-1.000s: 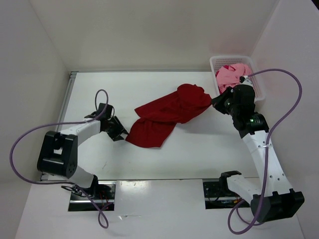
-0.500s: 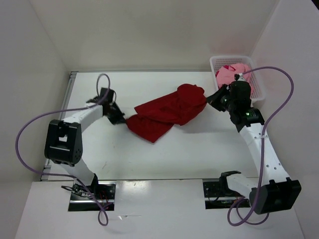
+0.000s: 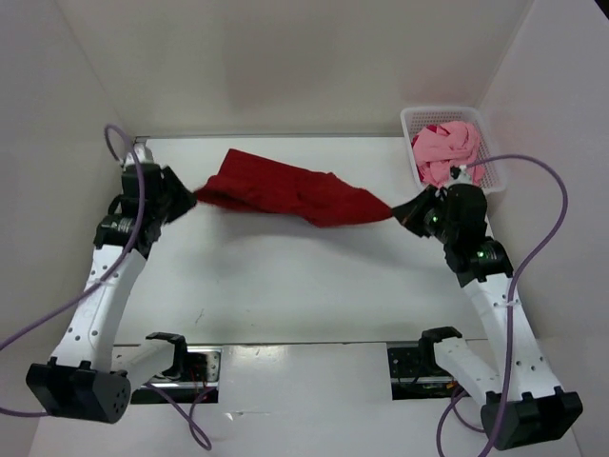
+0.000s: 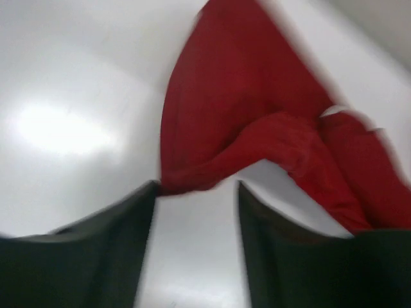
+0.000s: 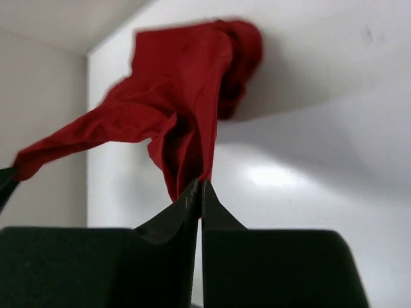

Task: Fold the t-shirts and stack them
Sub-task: Flatten out the tshirt

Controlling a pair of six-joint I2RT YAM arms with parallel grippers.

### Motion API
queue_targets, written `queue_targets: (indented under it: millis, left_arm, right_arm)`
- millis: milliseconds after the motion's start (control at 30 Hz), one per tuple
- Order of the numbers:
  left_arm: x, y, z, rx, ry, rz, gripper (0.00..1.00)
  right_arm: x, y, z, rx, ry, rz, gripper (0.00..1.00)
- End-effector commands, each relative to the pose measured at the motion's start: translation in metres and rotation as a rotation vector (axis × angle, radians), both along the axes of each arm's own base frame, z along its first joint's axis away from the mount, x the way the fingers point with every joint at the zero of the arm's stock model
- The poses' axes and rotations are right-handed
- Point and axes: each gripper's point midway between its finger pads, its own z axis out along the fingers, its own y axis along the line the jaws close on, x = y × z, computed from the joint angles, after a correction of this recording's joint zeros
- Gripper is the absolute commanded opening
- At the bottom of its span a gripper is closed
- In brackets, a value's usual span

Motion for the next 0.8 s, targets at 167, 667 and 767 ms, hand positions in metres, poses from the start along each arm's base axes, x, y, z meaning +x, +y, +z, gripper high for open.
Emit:
queue_targets:
  millis: [167, 667, 767]
  left_arm:
    - [-0.055, 0.023, -0.079, 0.002, 0.317, 0.139, 0.80]
    - [-0.086, 0.024, -0.207, -0.593, 0.561, 0.398, 0.46]
    - [-0.100, 0.039, -0.219, -0.579, 0.588, 0.486, 0.48]
  right_arm:
    - [-0.031, 0.003, -0.074, -0.012, 0.215, 0.004, 0.04]
    - [-0.017, 0.005, -0.060, -0.065, 0.176, 0.029, 0.06]
    - [-0.018, 0.018, -0.064, -0.041, 0.170, 0.076, 0.06]
